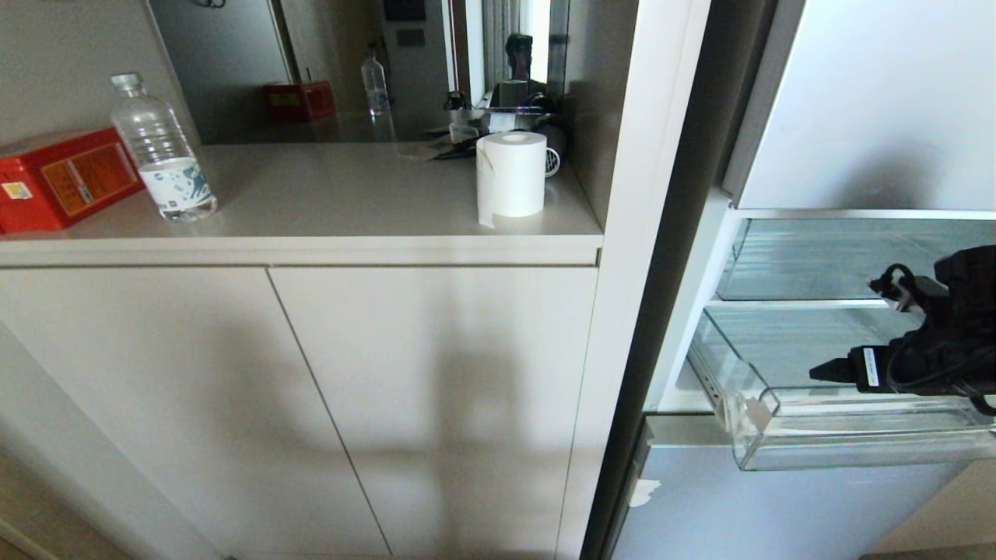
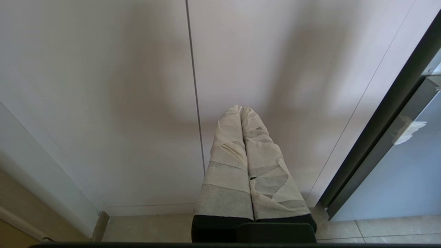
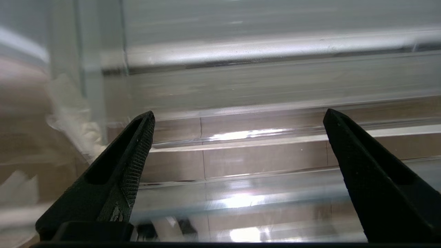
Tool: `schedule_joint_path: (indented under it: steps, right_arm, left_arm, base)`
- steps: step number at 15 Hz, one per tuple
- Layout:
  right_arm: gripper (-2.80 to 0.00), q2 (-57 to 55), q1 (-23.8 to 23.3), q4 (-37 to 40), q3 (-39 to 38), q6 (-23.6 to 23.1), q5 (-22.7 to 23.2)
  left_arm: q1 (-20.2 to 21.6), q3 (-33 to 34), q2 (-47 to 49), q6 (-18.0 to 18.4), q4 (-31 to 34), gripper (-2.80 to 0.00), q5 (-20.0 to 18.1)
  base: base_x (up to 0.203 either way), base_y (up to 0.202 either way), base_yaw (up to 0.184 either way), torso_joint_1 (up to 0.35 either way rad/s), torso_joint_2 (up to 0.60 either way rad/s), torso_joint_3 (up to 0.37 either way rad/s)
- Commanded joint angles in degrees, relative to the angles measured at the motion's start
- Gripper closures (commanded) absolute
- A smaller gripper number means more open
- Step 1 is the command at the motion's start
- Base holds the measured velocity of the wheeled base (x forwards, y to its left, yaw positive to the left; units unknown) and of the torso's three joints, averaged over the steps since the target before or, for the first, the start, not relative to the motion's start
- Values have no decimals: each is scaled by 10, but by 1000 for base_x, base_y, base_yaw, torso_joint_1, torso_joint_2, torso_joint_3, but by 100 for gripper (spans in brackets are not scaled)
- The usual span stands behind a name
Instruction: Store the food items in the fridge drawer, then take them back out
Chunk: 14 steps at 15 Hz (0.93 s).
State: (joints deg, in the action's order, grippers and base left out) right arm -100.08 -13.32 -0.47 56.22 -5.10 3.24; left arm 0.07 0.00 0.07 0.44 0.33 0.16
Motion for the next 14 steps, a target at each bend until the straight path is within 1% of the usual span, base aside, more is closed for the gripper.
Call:
schedule_joint_path:
  steps: [1,3,6,9,11,12,14]
  right_arm:
    - [-280,22,-9,20,-5,-4,0]
    - [-280,45,-19,42,-10,-5,0]
    - [-280,89,-32,103,-18,-6,0]
    - [-280,110,-44,118,-33,-13,1]
    - [-280,104,-42,106,-26,-9,19]
    - [-280,94,-39,80,-23,-6,32]
    - [-280,87,-33,3,-30,12,48]
  left_arm:
    - [0,0,0,0,0,0,0]
    - [0,0,0,0,0,0,0]
    - [0,0,0,0,0,0,0]
    - [0,0,0,0,0,0,0]
    - [0,0,0,0,0,0,0]
    - [0,0,0,0,0,0,0]
    - [0,0,0,0,0,0,0]
  base:
    - [0,0,0,0,0,0]
    - [0,0,0,0,0,0]
    - [0,0,0,0,0,0]
    - [0,0,0,0,0,0]
    - [0,0,0,0,0,0]
    - [0,0,0,0,0,0]
    - [0,0,0,0,0,0]
